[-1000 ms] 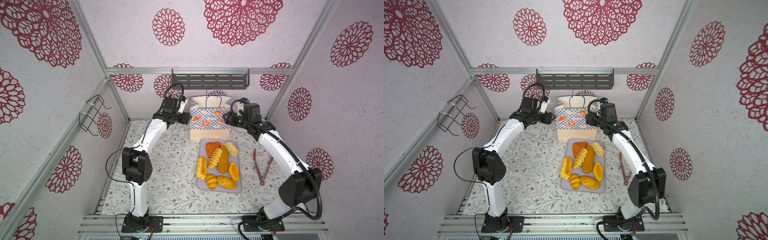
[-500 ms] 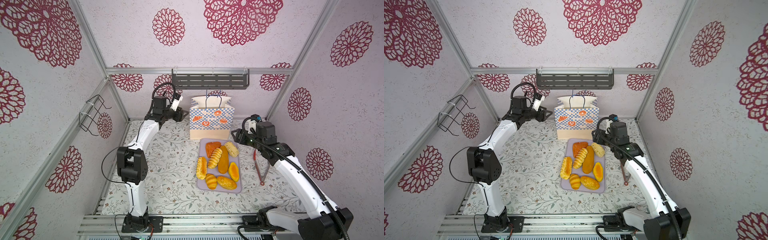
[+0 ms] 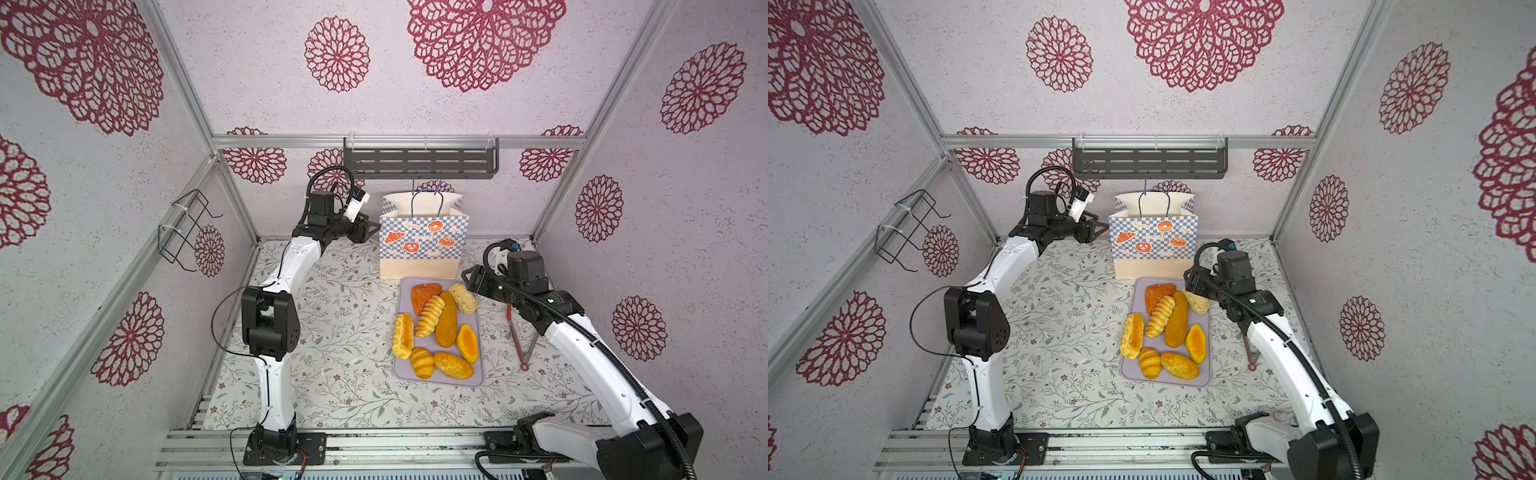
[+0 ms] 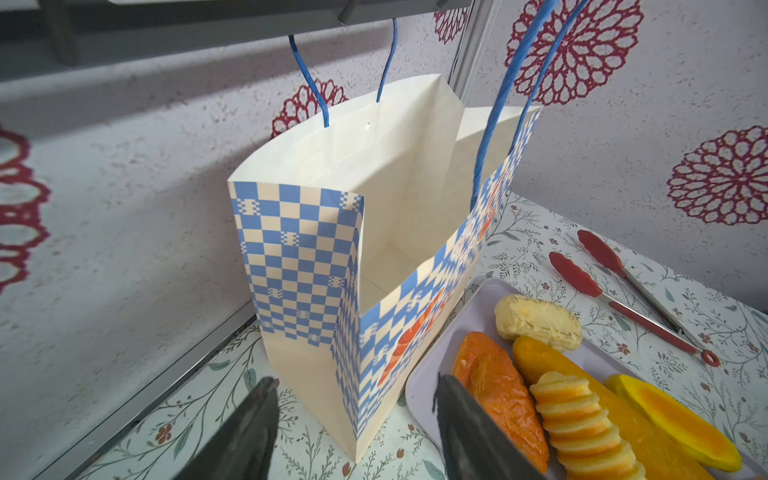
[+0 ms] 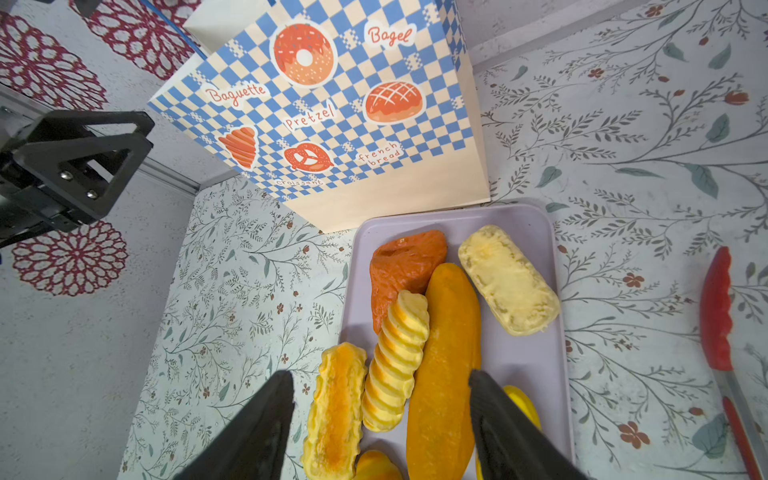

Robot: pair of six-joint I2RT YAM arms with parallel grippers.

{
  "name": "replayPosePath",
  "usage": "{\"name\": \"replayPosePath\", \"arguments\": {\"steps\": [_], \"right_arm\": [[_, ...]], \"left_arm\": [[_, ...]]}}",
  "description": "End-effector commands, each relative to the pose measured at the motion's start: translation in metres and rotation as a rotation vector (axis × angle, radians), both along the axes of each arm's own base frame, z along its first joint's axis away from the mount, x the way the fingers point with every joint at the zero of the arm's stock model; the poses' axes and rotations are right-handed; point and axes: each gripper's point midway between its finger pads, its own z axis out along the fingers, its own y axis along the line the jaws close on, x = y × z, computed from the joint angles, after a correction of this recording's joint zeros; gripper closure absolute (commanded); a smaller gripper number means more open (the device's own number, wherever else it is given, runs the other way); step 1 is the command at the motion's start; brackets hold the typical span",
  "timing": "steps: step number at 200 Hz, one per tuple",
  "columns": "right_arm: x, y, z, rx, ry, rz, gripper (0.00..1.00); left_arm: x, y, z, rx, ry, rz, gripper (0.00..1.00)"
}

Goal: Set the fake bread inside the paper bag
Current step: 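Grasp the bag's side edge with the left gripper while the right hovers, then drag the paper bag toward the robot beside the tray with the left gripper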

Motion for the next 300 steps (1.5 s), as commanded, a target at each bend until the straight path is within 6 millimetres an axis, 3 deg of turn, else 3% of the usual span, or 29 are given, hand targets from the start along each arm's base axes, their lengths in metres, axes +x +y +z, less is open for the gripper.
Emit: {"name": "replayPosePath", "arguments": {"steps": [1,31,90,103,142,162,195,199,204,240,272,300], "right_arm": [[0.005,0.007,0.003,0.039,-0.008,-0.003,0.31],[0.01,0.012,-0.005,0.039,0.01,0.001,0.31],[0.02,0.013,-0.015,0.03,0.014,-0.022,0.32],[0.022,0.014,-0.016,0.034,0.017,-0.024,0.32],[0.023,0.015,-0.022,0.036,0.033,-0.023,0.32],[0.022,0.013,-0.02,0.033,0.026,-0.027,0.32],[0.022,0.012,-0.013,0.025,0.004,-0.028,0.32],[0.021,0.012,-0.012,0.025,0.002,-0.027,0.32],[0.021,0.011,-0.011,0.023,-0.002,-0.028,0.32],[0.019,0.009,-0.005,0.009,-0.02,-0.021,0.32],[0.016,0.008,0.001,0.0,-0.038,-0.013,0.32],[0.014,0.008,0.006,-0.002,-0.055,-0.006,0.32]], "left_arm": [[0.004,-0.01,-0.001,0.016,-0.04,-0.041,0.37],[0.01,-0.024,0.0,0.017,-0.062,-0.049,0.38],[0.021,-0.039,-0.002,0.008,-0.084,-0.024,0.51],[0.021,-0.039,0.001,0.008,-0.09,-0.022,0.58],[0.009,-0.04,0.008,0.021,-0.084,-0.036,1.0],[0.0,-0.036,0.014,0.035,-0.089,-0.027,1.0],[-0.021,-0.016,0.031,0.056,-0.134,0.069,1.0],[-0.029,-0.011,0.05,0.045,-0.171,0.086,1.0],[-0.034,-0.006,0.054,0.046,-0.186,0.11,1.0],[-0.068,0.036,0.067,0.047,-0.197,0.319,1.0],[-0.117,0.077,0.074,-0.015,-0.15,0.511,1.0],[-0.171,0.095,0.065,-0.058,-0.103,0.64,1.0]]}}
